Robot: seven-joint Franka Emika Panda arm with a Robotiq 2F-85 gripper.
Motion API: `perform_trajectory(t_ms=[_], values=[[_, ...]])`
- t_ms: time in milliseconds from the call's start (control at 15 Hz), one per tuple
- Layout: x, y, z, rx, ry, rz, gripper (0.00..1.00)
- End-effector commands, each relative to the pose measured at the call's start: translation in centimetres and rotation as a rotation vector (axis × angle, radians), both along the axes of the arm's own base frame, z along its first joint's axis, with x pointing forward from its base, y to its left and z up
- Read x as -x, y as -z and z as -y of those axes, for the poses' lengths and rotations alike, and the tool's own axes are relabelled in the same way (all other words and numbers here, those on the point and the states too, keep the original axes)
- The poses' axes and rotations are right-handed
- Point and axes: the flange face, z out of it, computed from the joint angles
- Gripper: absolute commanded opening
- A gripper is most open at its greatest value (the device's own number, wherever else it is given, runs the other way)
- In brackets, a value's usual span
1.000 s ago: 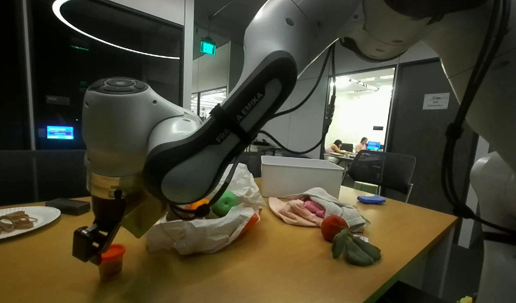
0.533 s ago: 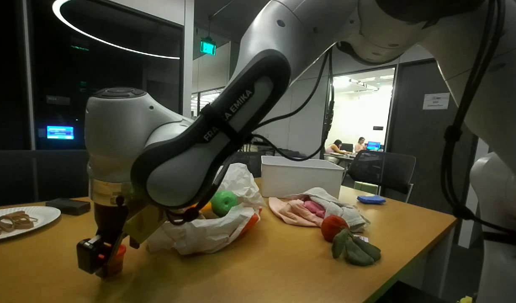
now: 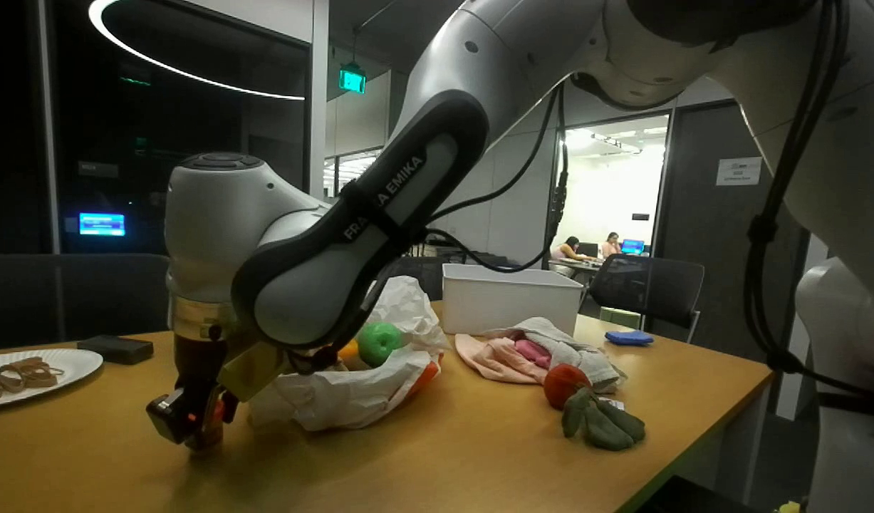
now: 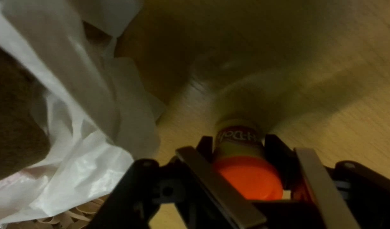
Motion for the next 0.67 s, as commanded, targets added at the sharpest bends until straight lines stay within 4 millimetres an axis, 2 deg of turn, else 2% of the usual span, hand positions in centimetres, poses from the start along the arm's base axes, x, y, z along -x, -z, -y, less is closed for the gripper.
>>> perform_trajectory(t_ms=[0, 133, 267, 467, 600], values=[[-0.7, -2.5, 1.3, -0.047, 0.031, 0.016, 0.23], [-1.2, -4.9, 2.5, -0.110, 0.079, 0.002, 0.23], [-1.7, -8.3, 4.1, -0.203, 0.131, -0.017, 0.23], [-3.3, -13.1, 8.4, -0.228, 0.241, 0.065, 0.23], [-3.9, -14.0, 12.5, -0.159, 0.291, 0.091, 0.23]])
